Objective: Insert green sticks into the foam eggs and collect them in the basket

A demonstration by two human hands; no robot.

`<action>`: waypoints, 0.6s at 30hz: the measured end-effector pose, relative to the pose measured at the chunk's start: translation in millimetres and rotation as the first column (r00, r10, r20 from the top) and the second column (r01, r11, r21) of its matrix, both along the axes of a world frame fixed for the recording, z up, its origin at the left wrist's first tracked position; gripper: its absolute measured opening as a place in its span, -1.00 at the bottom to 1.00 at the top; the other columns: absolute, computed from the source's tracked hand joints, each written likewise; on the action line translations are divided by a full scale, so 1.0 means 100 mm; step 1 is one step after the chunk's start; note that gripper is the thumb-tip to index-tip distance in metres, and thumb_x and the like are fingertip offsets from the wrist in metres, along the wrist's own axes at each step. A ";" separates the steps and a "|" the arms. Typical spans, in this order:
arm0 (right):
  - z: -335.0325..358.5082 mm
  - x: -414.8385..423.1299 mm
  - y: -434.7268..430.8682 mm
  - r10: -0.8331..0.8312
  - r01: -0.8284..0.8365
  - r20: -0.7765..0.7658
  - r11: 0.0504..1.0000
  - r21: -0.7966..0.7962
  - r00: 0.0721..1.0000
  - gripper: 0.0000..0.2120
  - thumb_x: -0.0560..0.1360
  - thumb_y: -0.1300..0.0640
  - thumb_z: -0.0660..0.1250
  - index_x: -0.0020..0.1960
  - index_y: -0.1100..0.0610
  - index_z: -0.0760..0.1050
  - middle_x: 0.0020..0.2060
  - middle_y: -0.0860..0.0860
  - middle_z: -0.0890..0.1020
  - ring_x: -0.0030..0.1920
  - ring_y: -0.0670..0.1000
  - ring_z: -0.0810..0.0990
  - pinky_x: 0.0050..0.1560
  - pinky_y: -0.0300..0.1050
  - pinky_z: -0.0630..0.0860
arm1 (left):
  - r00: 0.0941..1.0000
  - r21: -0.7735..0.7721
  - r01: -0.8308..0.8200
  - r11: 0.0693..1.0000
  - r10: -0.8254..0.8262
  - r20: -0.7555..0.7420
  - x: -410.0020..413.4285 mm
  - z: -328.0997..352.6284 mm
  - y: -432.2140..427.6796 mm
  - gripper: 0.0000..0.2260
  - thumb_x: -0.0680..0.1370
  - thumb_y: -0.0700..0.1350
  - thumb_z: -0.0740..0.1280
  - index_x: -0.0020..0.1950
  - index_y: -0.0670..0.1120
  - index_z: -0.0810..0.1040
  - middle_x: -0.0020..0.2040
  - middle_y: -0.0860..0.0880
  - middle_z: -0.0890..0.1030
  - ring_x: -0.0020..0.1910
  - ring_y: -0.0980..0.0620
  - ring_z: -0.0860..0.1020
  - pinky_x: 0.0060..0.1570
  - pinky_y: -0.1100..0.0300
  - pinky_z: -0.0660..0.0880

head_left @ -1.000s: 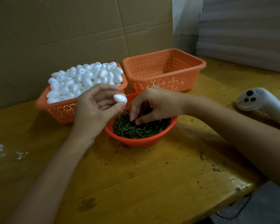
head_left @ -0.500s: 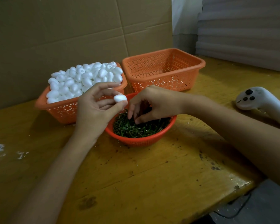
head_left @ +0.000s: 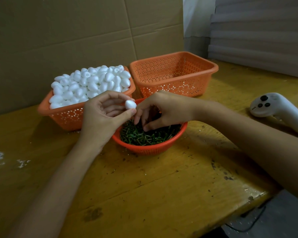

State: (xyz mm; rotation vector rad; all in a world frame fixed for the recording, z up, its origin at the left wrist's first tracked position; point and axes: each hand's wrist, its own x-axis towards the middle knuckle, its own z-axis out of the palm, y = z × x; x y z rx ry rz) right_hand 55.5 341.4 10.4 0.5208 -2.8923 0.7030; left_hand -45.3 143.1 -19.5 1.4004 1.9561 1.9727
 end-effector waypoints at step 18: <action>0.00 -0.01 0.01 0.002 -0.002 0.005 1.000 -0.001 1.000 -0.69 0.48 0.15 0.57 0.21 0.04 0.66 -0.10 -0.16 0.75 -0.03 -0.22 0.69 0.17 -0.03 0.56 | 1.000 0.011 -0.023 1.000 0.023 0.001 0.03 0.00 -0.01 -0.75 0.44 -0.32 0.59 0.06 -0.09 0.70 0.00 0.03 0.78 -0.02 0.01 0.76 0.04 0.24 0.65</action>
